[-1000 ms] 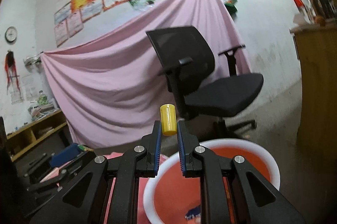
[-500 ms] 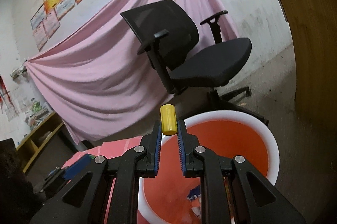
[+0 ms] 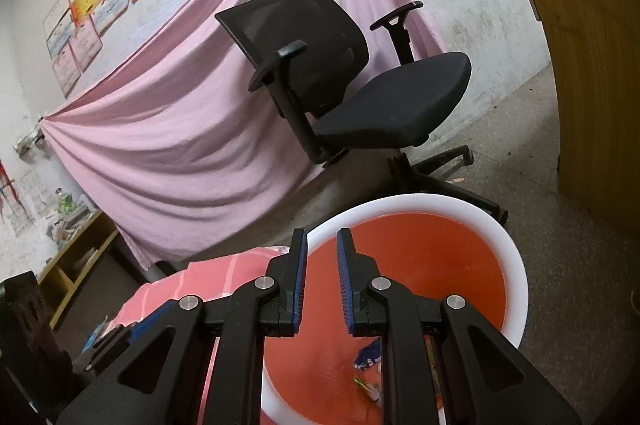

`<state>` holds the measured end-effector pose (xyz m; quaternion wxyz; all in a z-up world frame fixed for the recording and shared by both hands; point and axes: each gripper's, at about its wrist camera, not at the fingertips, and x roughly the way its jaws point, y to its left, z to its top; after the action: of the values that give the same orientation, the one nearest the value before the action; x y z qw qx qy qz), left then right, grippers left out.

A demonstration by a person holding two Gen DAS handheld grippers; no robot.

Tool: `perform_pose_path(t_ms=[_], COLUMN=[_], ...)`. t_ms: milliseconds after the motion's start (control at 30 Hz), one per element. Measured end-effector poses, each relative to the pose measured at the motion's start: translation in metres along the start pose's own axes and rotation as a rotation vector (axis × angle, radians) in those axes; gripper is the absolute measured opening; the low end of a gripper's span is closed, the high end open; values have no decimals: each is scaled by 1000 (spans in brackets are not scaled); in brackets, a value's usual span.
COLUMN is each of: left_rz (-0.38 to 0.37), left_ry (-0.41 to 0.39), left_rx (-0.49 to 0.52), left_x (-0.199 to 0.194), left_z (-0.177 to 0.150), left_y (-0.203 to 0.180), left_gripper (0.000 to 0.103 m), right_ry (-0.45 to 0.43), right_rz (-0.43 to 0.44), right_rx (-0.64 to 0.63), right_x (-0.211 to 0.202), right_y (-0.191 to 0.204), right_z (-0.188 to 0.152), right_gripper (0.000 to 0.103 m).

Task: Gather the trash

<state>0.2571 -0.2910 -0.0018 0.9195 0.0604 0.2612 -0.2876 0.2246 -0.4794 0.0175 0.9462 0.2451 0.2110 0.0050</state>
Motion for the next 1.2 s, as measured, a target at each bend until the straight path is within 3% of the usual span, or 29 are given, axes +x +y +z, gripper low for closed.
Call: perform_pose_path(t_ms=[300, 467, 667, 833, 967, 1067, 1200], left_rz=[29, 48, 72, 107, 130, 145, 162], left_ry=[-22, -41, -66, -112, -131, -147, -168], left_rx=[-6, -9, -26, -39, -57, -75, -109], left_x=[-13, -24, -42, -64, -81, -93, -112], left_z=[2, 5, 9, 9, 8, 5, -1], left_y=[14, 22, 34, 43, 54, 60, 72], left_gripper=[45, 45, 45, 55, 56, 63, 63], right_ry=[7, -4, -30, -64, -99, -128, -165], right_rz=[-6, -15, -32, -42, -64, -67, -68], right_rx=[-25, -58, -111, -156, -205, -231, -257], right_x=[1, 0, -5, -11, -20, -28, -40], right_y=[5, 11, 22, 33, 46, 54, 63], right_z=[-3, -3, -5, -7, -12, -15, -23], right_gripper=[14, 27, 28, 41, 47, 49, 66])
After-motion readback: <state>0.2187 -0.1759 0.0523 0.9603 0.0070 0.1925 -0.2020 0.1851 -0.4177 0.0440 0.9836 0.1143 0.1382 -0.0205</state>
